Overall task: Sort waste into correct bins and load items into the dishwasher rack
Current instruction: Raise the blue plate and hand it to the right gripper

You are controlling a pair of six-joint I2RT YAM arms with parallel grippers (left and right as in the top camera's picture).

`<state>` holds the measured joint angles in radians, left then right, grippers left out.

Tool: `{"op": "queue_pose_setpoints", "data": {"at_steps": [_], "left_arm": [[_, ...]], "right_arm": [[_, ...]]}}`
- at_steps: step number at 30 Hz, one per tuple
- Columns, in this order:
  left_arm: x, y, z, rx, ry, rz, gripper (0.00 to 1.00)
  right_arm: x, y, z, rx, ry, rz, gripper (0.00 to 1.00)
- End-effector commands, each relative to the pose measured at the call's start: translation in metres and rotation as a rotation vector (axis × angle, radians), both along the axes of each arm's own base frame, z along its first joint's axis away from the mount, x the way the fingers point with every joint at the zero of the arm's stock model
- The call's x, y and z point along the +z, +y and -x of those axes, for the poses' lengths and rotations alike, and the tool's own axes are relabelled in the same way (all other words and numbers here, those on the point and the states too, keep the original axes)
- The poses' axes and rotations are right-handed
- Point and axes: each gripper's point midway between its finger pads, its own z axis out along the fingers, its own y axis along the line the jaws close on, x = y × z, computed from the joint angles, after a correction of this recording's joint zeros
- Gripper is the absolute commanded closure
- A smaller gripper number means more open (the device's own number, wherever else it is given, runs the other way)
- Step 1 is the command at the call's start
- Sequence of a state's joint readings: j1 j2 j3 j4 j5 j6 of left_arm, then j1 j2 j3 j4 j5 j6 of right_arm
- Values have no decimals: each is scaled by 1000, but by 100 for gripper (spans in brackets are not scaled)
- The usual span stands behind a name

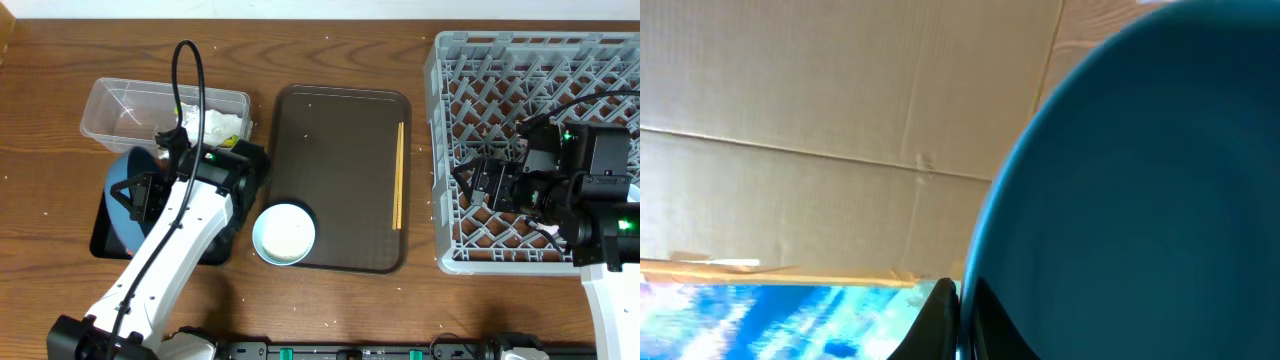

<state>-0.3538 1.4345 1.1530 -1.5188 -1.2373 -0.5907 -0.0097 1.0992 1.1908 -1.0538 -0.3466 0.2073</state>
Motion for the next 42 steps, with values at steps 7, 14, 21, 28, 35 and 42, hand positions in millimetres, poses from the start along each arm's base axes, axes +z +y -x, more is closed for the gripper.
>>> {"op": "queue_pose_setpoints", "data": {"at_steps": [7,14,21,28,35,42], "left_arm": [[8,4,-2,25,-61,15,94],[36,-16,-1,-3,-235,241,94],[50,-127,-22,-363,-287,984,94],[82,-221,-17,-708,-257,1380,94],[85,-248,-11,-802,-212,1399,94],[98,-272,-6,-898,-223,1431,94]], "right_arm": [[1,3,1,23,-4,7,13],[5,8,-1,40,-21,-17,13],[34,48,-2,204,-107,-226,14],[59,94,4,399,-210,-306,15],[55,122,11,489,-233,-239,22],[34,111,-4,408,-208,-97,99]]}}
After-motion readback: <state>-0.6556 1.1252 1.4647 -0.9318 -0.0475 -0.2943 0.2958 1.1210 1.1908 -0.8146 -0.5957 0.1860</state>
